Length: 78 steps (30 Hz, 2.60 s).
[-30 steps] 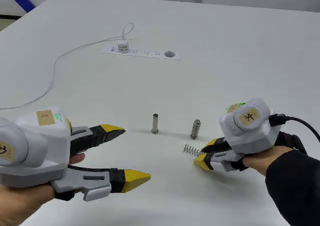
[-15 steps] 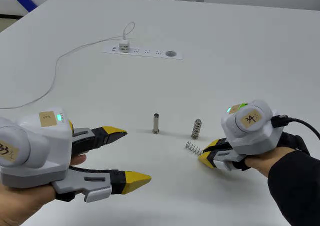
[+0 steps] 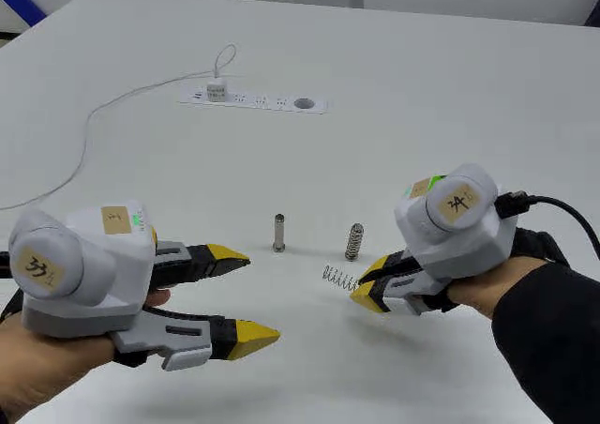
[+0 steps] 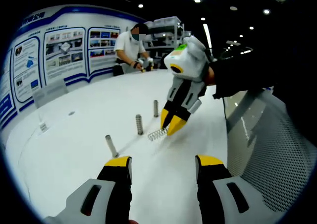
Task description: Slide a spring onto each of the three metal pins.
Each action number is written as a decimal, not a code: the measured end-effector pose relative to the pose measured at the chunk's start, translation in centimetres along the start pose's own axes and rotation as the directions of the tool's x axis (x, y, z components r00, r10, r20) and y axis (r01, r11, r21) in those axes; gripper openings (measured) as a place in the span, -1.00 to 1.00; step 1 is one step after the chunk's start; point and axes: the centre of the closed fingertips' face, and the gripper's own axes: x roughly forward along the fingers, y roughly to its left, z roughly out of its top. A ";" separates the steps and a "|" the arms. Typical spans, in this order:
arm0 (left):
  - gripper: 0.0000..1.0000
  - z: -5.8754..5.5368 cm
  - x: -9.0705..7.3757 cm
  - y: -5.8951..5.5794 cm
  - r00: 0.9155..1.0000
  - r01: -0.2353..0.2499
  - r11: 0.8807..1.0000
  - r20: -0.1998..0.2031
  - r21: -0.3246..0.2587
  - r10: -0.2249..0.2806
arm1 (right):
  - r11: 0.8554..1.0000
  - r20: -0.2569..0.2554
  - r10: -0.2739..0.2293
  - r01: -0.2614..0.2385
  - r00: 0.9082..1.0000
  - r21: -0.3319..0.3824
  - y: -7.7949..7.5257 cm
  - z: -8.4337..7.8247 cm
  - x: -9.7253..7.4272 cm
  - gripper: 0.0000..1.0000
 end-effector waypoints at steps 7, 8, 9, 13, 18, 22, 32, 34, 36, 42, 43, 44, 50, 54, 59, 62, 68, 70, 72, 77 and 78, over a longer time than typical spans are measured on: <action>-0.03 -0.5 1.1 -0.7 0.998 0.050 0.997 -0.031 0.059 -0.049 | 0.994 -0.044 0.092 -0.095 0.995 -0.054 2.8 0.8 -0.5 -0.77; -0.05 -0.6 1.2 -0.8 0.998 0.057 0.996 -0.035 0.067 -0.055 | 0.993 -0.045 0.095 -0.098 0.994 -0.062 3.0 0.9 -0.5 -0.77; -0.07 -0.6 1.3 -0.9 0.997 0.063 0.995 -0.039 0.075 -0.060 | 0.992 -0.054 0.105 -0.108 0.993 -0.072 3.3 0.9 -0.6 -0.77; -0.11 -1.0 1.8 -1.4 0.994 0.094 0.989 -0.059 0.113 -0.087 | 0.985 -0.074 0.138 -0.144 0.988 -0.096 4.6 1.3 -0.7 -0.77; -0.19 -1.2 2.3 -2.1 0.991 0.124 0.981 -0.078 0.151 -0.113 | 0.977 -0.097 0.171 -0.182 0.980 -0.115 5.7 1.6 -0.8 -0.77; -0.27 -1.2 2.5 -2.4 0.989 0.136 0.976 -0.077 0.168 -0.124 | 0.969 -0.118 0.194 -0.209 0.974 -0.131 6.5 1.6 -0.8 -0.77; -0.61 -1.4 2.9 -3.4 0.985 0.164 0.959 -0.093 0.233 -0.146 | 0.961 -0.140 0.230 -0.248 0.963 -0.121 7.5 2.0 -1.3 -0.77; -0.67 -1.5 2.9 -3.4 0.985 0.162 0.957 -0.096 0.240 -0.143 | 0.960 -0.144 0.235 -0.253 0.961 -0.122 7.8 2.1 -1.5 -0.77; -0.71 -1.5 2.9 -3.3 0.986 0.159 0.957 -0.096 0.243 -0.140 | 0.959 -0.142 0.236 -0.254 0.961 -0.126 7.9 2.3 -1.7 -0.77; -0.75 -1.4 2.9 -3.2 0.987 0.151 0.960 -0.092 0.236 -0.133 | 0.961 -0.091 0.232 -0.242 0.969 -0.135 7.9 4.1 -2.6 -0.77; -0.76 -1.4 2.9 -3.3 0.987 0.152 0.960 -0.090 0.235 -0.134 | 0.961 -0.080 0.231 -0.241 0.970 -0.135 7.9 4.4 -2.7 -0.77; -0.76 -1.3 2.9 -3.3 0.987 0.153 0.960 -0.089 0.233 -0.135 | 0.961 -0.072 0.230 -0.238 0.970 -0.137 8.0 4.6 -2.8 -0.77; -0.77 -1.0 2.9 -3.4 0.988 0.150 0.963 -0.078 0.222 -0.136 | 0.961 -0.021 0.226 -0.227 0.974 -0.156 8.3 6.1 -2.9 -0.77; -0.77 -0.9 2.8 -3.5 0.988 0.150 0.966 -0.070 0.211 -0.138 | 0.960 0.006 0.223 -0.219 0.975 -0.174 8.5 6.9 -2.9 -0.77; -0.76 -0.5 2.8 -3.6 0.988 0.150 0.971 -0.054 0.185 -0.142 | 0.960 0.038 0.223 -0.212 0.974 -0.184 8.7 7.6 -2.9 -0.77; -0.77 -0.4 2.8 -3.6 0.989 0.149 0.976 -0.041 0.157 -0.144 | 0.956 0.049 0.226 -0.212 0.973 -0.202 8.8 7.8 -2.8 -0.77; -0.78 -0.4 2.6 -3.3 0.990 0.141 0.981 -0.027 0.134 -0.138 | 0.958 0.073 0.227 -0.209 0.971 -0.197 8.6 7.9 -3.0 -0.69; -0.78 -0.4 2.6 -3.1 0.990 0.138 0.983 -0.022 0.120 -0.136 | 0.958 0.075 0.226 -0.207 0.971 -0.197 8.6 7.8 -3.0 -0.69; -0.78 -0.4 2.6 -3.1 0.991 0.136 0.985 -0.019 0.110 -0.135 | 0.959 0.072 0.221 -0.204 0.973 -0.199 8.5 7.7 -2.9 -0.69; -0.78 -0.2 2.5 -3.1 0.991 0.136 0.986 -0.013 0.099 -0.135 | 0.956 0.071 0.216 -0.196 0.974 -0.218 8.6 7.7 -2.7 -0.71; -0.78 -0.2 2.5 -3.1 0.991 0.136 0.986 -0.012 0.097 -0.135 | 0.956 0.071 0.215 -0.195 0.974 -0.219 8.6 7.7 -2.6 -0.72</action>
